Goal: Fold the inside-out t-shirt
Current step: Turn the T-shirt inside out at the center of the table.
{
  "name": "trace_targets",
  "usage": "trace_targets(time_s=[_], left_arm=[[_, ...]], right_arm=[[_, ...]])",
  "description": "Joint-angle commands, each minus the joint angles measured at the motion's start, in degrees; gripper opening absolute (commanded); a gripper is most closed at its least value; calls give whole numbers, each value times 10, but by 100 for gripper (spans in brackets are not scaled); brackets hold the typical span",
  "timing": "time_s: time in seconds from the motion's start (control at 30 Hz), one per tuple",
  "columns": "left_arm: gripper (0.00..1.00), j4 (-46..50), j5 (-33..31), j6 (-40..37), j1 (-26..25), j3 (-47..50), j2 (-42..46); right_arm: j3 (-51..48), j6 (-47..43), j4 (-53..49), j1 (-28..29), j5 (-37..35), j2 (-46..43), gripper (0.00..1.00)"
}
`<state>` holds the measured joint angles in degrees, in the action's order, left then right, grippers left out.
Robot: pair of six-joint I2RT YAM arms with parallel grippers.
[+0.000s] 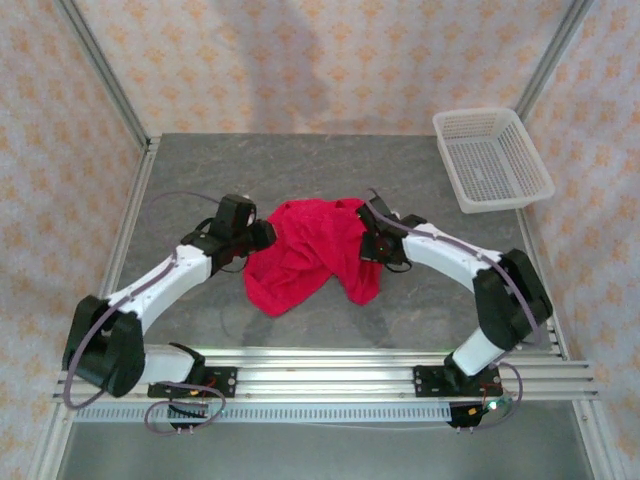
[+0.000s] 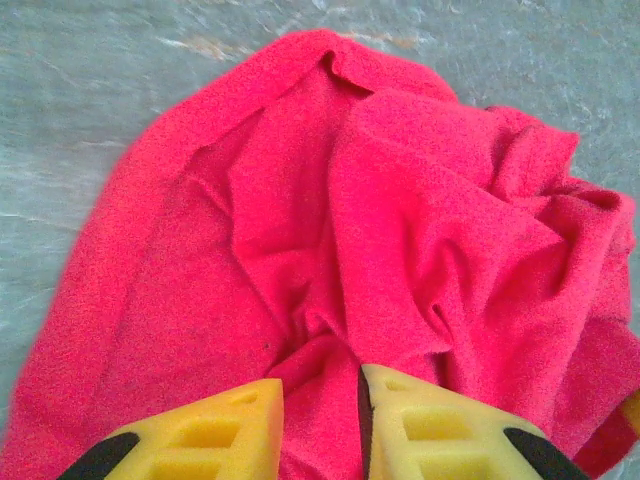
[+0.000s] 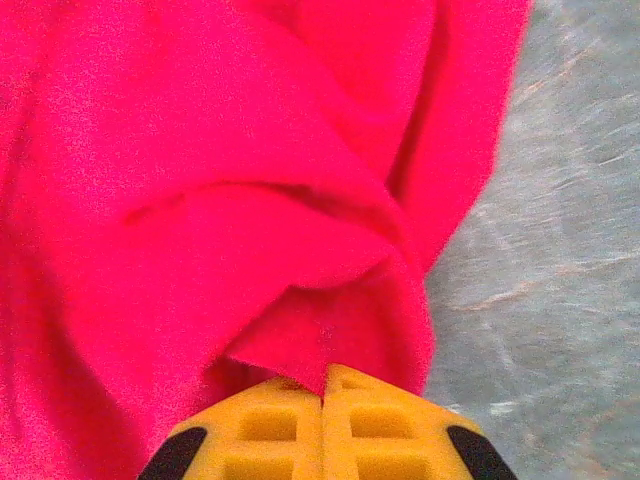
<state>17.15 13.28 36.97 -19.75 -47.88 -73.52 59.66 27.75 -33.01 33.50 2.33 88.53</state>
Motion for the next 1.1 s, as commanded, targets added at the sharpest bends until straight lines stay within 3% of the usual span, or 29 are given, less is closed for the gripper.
trace_targets(time_s=[0.0,0.17,0.27,0.47,0.67,0.73,0.83,1.07], left_arm=[[27,90,-29,-20,15,32,27],[27,93,-12,-23,36,77,44],[30,88,8,-21,37,93,32],[34,63,19,-12,37,113,5],[35,63,-3,-19,36,108,-38],[31,60,-11,-19,37,109,-54],[0,51,-24,-19,37,108,-68],[0,133,-57,-42,79,-40,-14]], right_arm=[[23,-22,-55,-15,-65,-106,0],[-45,-20,-10,-77,-29,-252,0],[-90,-5,28,-102,-6,-295,0],[-107,9,61,-109,41,-266,0],[-96,3,62,-109,39,-255,0],[-91,1,59,-110,37,-256,0],[-78,-7,45,-111,31,-261,0],[26,-29,-35,-184,24,-268,0]])
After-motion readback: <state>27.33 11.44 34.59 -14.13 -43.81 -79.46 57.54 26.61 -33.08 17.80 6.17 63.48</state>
